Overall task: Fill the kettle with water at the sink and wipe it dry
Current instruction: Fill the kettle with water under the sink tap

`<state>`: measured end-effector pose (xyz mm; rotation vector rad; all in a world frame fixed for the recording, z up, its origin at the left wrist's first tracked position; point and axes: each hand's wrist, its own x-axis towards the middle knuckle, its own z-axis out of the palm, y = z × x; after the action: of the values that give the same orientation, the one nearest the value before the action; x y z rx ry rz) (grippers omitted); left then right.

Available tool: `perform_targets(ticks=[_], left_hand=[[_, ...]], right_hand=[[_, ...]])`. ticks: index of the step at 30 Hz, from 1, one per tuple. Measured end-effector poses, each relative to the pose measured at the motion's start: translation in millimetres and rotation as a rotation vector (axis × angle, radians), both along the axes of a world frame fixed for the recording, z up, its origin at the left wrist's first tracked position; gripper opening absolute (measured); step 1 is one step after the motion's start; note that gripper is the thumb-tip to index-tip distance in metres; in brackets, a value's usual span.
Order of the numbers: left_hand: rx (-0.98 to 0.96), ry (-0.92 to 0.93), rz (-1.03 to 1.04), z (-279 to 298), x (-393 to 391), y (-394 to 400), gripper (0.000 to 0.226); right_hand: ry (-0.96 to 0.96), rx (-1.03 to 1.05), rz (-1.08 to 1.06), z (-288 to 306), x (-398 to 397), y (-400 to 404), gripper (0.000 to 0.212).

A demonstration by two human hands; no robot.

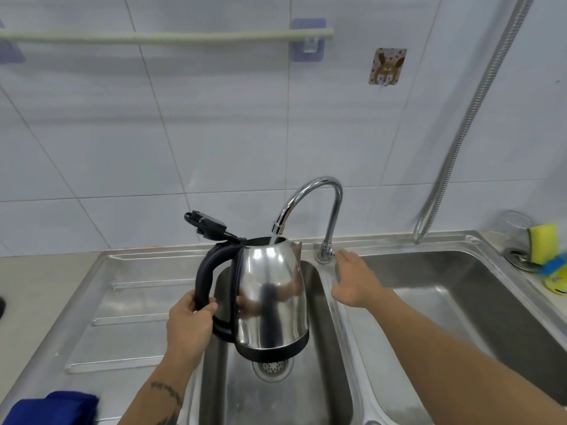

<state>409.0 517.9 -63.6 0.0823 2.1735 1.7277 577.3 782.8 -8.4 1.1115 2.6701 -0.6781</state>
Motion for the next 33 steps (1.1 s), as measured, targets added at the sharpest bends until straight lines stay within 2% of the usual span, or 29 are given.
perform_targets(ticks=[2, 5, 9, 12, 14, 17, 21, 23, 25, 29, 33], left_hand=[[0.000, -0.007, 0.000, -0.9, -1.6, -0.8, 0.018], [-0.016, 0.008, -0.010, -1.8, -0.6, -2.4, 0.019], [-0.032, 0.011, -0.018, -3.7, 4.7, -5.3, 0.019], [-0.031, -0.005, -0.016, -8.5, 5.5, -8.9, 0.020], [-0.024, -0.022, 0.000, -9.9, 5.7, -10.3, 0.020], [-0.021, -0.030, 0.000, -7.6, 5.1, -9.6, 0.019], [-0.005, -0.032, -0.011, -1.8, 5.1, -13.0, 0.019], [-0.005, -0.032, -0.034, 0.0, 2.8, -13.4, 0.020], [-0.003, -0.029, -0.050, 4.7, 3.2, -11.5, 0.019], [0.008, -0.019, -0.080, 14.2, 0.8, -10.4, 0.020], [0.047, -0.054, -0.098, 22.6, -3.5, -12.7, 0.023]], right_hand=[[-0.020, -0.055, -0.025, -4.4, 3.6, -1.5, 0.085], [-0.084, -0.105, -0.020, -18.0, 14.2, -5.7, 0.069], [-0.037, -0.168, -0.027, -45.2, 19.2, 2.6, 0.071], [0.040, -0.215, -0.080, -19.5, 17.6, -17.2, 0.073], [0.156, -0.332, -0.137, -11.9, 12.5, -26.6, 0.075], [0.374, -0.674, -0.243, -7.9, 5.2, -34.1, 0.069], [0.436, -0.982, -0.286, -12.2, -8.4, -50.8, 0.081], [0.457, -1.005, -0.272, -15.7, -16.3, -60.6, 0.062], [0.489, -0.992, -0.273, -20.5, -22.4, -67.4, 0.052], [0.576, -0.959, -0.299, -27.0, -30.5, -79.1, 0.062], [0.634, -0.917, -0.301, -28.5, -33.5, -81.6, 0.060]])
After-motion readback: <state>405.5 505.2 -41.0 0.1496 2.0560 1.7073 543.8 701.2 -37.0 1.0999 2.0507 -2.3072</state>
